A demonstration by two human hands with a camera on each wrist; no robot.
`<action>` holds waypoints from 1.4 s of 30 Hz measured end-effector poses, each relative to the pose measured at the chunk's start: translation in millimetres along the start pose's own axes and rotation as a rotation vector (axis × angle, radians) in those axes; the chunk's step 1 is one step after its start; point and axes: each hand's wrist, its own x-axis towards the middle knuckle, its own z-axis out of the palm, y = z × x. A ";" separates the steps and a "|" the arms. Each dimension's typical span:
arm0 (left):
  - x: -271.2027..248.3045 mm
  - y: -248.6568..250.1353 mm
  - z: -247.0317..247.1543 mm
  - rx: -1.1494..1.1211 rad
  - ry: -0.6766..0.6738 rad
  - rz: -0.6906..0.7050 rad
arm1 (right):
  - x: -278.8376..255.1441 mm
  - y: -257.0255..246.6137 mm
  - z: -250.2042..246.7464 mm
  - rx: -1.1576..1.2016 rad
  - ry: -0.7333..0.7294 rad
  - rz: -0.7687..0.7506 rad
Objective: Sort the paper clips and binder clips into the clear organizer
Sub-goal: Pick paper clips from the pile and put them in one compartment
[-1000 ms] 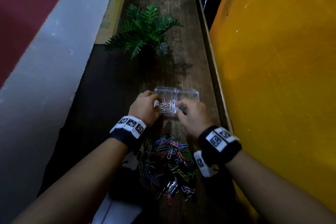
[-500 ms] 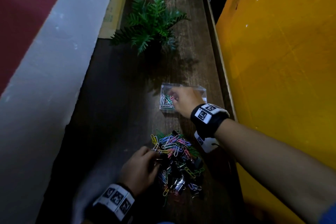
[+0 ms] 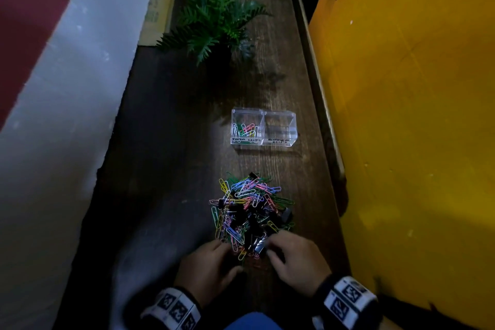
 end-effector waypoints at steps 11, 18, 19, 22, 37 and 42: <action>-11.2 17.0 -1.1 0.062 -0.089 -0.113 | 6.7 7.8 -18.4 -0.052 0.140 0.058; -27.0 10.5 -4.3 -0.077 -0.013 -0.075 | 71.1 8.1 -53.8 -0.098 0.161 0.180; -28.5 9.0 -6.5 -0.134 0.022 -0.060 | 78.0 9.2 -56.0 -0.110 0.144 0.195; -33.8 2.2 -11.8 -0.247 0.130 -0.118 | 90.4 13.0 -57.1 -0.201 0.037 0.258; -6.9 -3.1 -31.0 -0.101 0.108 -0.272 | 87.2 21.1 -57.2 -0.206 -0.070 0.331; -11.9 3.6 -28.1 -0.011 0.005 -0.317 | 81.4 30.1 -59.8 -0.114 0.030 0.335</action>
